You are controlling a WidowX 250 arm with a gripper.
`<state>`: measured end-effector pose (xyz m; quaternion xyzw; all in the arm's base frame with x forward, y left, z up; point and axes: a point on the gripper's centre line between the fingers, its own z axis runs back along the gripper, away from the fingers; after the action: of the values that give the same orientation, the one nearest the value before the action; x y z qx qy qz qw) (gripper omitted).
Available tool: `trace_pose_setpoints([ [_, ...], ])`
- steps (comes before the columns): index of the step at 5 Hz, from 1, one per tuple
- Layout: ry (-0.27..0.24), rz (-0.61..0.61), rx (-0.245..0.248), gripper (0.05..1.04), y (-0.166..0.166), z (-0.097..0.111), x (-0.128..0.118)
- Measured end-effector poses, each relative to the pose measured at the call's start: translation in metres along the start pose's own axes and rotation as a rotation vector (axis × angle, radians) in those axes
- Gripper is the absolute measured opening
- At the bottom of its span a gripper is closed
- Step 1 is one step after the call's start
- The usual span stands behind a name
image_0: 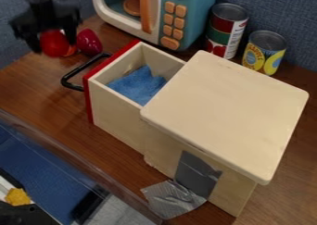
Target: Put the tomato into the drawer
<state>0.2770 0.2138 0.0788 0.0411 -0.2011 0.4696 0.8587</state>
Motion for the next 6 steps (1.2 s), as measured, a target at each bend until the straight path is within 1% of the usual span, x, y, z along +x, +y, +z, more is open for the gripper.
trace_pose_setpoints([
  [1, -0.050, -0.046, -0.082, 0.869, -0.004, 0.036, -0.003],
  [2, -0.080, -0.102, -0.186, 0.869, -0.010, 0.074, -0.014],
  [3, -0.108, -0.171, -0.271, 0.869, -0.021, 0.104, -0.042],
  [4, -0.129, -0.260, -0.326, 0.869, -0.031, 0.132, -0.065],
  [5, -0.095, -0.340, -0.362, 0.869, -0.066, 0.127, -0.107],
  [6, -0.078, -0.427, -0.380, 0.869, -0.093, 0.112, -0.139],
])
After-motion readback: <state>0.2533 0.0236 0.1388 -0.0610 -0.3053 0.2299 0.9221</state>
